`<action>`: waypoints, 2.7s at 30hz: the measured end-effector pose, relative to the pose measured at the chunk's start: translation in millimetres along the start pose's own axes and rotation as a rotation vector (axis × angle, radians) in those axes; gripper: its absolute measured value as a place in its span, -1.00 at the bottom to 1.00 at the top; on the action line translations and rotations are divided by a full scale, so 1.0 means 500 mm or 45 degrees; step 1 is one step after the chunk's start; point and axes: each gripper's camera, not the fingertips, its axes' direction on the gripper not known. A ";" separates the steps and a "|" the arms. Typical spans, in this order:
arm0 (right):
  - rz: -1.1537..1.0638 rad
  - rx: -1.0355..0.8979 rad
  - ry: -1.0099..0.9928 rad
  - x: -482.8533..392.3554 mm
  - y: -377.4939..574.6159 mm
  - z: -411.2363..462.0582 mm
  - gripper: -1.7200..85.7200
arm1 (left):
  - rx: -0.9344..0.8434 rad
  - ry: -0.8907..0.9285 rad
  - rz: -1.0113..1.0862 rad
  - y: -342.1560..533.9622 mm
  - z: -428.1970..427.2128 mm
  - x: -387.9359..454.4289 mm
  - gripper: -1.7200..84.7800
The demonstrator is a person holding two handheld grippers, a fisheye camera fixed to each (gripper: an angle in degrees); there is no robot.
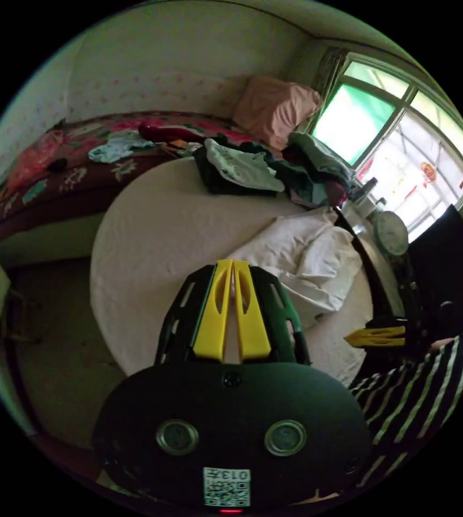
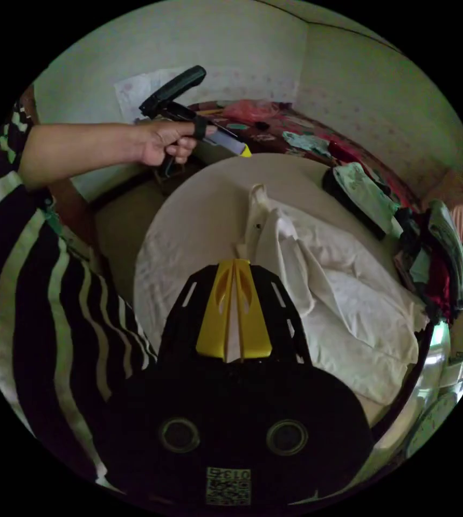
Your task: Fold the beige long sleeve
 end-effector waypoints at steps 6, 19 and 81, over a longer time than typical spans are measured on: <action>0.262 -0.066 0.254 0.100 -0.003 -0.022 -0.81 | -0.207 0.037 0.487 -0.060 0.089 0.156 -0.72; -0.109 -0.413 0.530 0.303 -0.036 0.104 -0.88 | -0.494 -0.036 0.507 -0.108 0.206 0.276 -0.82; 0.671 -0.105 0.626 0.184 0.226 -0.211 -0.93 | -0.281 -0.129 0.193 0.117 -0.425 0.121 -0.95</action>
